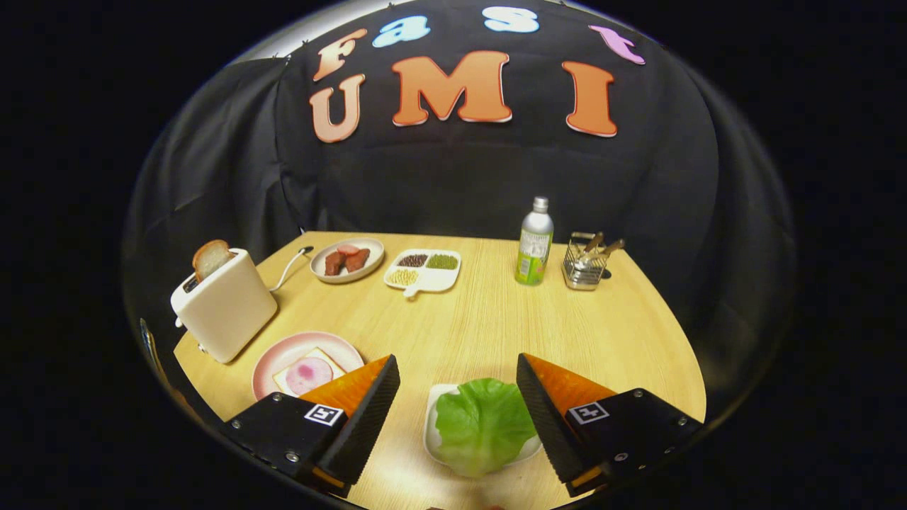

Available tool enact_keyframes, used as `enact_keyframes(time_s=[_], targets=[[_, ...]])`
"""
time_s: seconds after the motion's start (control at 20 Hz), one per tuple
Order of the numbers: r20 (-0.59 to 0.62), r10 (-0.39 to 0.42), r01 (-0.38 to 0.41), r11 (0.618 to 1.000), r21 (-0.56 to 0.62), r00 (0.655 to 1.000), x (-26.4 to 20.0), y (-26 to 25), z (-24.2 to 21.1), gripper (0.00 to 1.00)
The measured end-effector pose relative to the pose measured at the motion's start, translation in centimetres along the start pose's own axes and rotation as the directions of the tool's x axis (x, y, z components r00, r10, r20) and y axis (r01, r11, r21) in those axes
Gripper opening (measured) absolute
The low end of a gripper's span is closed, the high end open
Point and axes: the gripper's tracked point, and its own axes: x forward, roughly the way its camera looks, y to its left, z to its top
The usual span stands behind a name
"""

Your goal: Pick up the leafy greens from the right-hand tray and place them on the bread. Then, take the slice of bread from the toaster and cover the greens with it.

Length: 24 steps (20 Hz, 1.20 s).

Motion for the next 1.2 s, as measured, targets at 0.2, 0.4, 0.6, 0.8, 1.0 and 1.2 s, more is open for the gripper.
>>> enact_keyframes(time_s=[0.2, 0.4, 0.6, 0.8, 1.0, 1.2], targets=[[-0.16, 0.051, -0.048, 0.999, 0.026, 0.986, 1.2, 0.5, -3.6, 0.99], [-0.25, 0.063, -0.057, 0.998, 0.031, 0.966, 2.4, 0.2, -6.2, 1.0], [-0.344, 0.05, -0.043, 0.999, 0.026, 0.938, 3.6, -0.9, -8.7, 0.99], [-0.405, 0.056, -0.035, 0.998, 0.058, 0.913, 4.8, -1.2, -10.5, 0.99], [-0.419, 0.03, -0.01, 0.999, 0.049, 0.908, 5.3, -1.7, -10.6, 0.91], [-0.409, -0.047, 0.031, 0.998, -0.046, 0.911, 5.7, -2.2, -11.0, 0.72]])
